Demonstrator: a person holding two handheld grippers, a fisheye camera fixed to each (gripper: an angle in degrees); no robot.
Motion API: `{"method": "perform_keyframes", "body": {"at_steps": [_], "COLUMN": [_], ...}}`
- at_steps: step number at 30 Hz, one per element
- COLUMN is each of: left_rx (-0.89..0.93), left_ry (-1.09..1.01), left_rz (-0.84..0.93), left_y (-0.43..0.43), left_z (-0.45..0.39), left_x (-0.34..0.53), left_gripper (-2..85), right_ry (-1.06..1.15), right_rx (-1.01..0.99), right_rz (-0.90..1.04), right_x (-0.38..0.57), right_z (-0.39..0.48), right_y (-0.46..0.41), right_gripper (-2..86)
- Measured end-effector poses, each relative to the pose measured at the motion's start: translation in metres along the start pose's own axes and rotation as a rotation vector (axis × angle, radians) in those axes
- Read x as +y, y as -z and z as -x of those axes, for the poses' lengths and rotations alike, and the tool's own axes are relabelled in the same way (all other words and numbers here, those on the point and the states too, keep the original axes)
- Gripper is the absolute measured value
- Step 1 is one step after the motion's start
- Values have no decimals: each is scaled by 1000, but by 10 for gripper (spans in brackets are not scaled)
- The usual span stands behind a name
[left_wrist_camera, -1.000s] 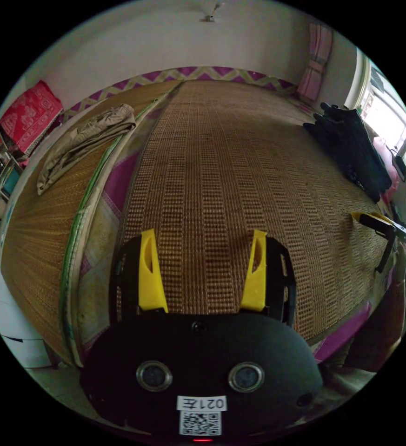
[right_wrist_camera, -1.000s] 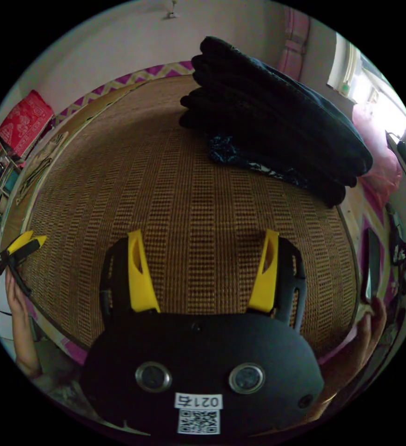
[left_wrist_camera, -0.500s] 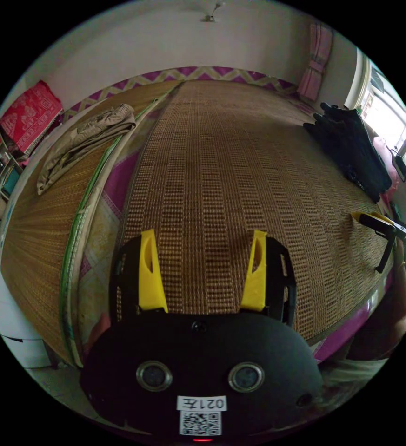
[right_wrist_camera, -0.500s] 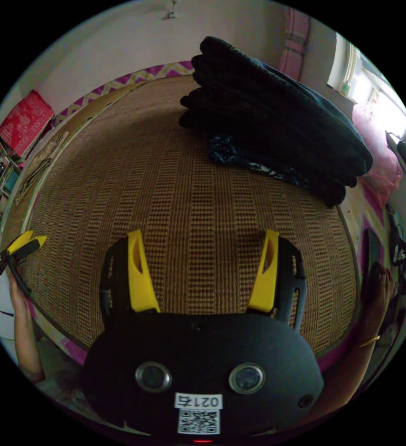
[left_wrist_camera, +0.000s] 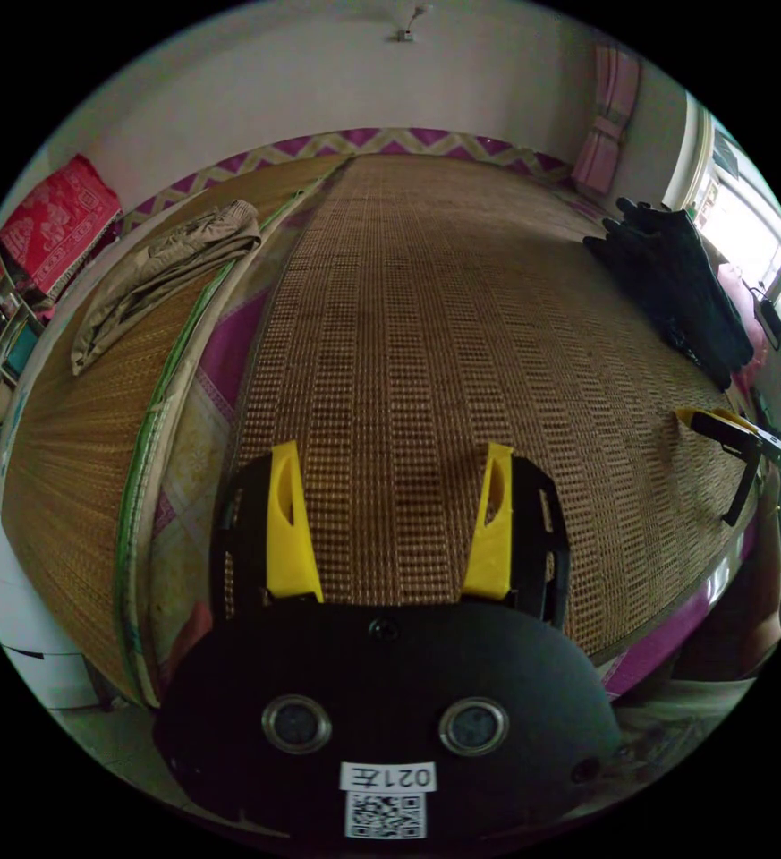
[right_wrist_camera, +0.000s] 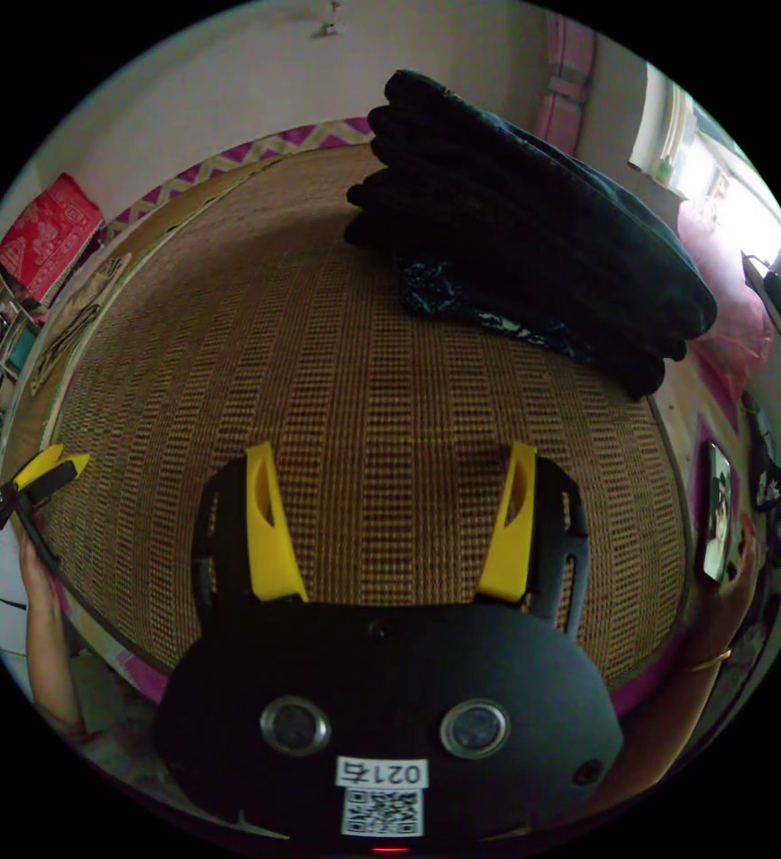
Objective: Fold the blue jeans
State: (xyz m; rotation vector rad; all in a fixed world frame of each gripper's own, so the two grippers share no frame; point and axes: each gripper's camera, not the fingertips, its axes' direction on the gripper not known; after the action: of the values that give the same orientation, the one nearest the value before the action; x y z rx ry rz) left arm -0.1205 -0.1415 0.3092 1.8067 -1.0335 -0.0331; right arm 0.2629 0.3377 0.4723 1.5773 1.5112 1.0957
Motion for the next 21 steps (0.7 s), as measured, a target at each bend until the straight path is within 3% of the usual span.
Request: {"method": "perform_keyframes", "body": {"at_steps": [21], "left_rx": [-1], "left_ry": [0], "left_rz": [0], "left_y": [-29], "left_z": [2], "left_x": [11], "left_gripper": [269], "right_ry": [0], "right_rx": [1], "right_rz": [-1], "right_x": [-4], "right_z": [-22], "right_y": [5], "right_gripper": [331]}}
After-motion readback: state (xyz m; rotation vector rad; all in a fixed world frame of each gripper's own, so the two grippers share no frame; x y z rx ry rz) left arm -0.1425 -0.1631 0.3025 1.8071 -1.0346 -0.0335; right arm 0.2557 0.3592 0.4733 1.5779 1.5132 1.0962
